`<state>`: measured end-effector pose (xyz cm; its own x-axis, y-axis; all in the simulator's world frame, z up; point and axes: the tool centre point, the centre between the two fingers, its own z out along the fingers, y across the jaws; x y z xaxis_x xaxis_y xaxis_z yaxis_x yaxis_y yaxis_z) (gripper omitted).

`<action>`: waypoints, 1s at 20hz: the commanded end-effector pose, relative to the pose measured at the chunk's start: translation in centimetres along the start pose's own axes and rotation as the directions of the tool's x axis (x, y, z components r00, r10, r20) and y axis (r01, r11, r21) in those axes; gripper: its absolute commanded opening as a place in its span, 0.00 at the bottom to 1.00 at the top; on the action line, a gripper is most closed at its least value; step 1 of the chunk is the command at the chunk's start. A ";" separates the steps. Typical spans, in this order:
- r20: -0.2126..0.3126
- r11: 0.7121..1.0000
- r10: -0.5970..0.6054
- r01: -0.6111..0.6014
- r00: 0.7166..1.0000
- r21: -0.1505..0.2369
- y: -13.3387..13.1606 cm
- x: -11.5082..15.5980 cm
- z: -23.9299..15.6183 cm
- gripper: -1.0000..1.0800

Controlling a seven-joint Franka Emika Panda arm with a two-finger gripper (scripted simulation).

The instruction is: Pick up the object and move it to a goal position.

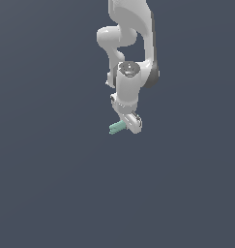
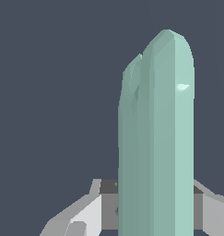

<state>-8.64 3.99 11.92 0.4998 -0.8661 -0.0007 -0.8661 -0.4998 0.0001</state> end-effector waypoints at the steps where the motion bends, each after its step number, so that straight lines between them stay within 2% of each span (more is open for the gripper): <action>1: -0.001 1.000 0.001 -0.001 1.000 0.000 0.1 0.0 -2.4 0.00; 20: -0.003 1.000 0.002 -0.002 1.000 -0.001 0.1 0.1 -22.3 0.00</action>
<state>-8.66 3.83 32.61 0.4979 -0.8672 0.0025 -0.8672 -0.4979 0.0003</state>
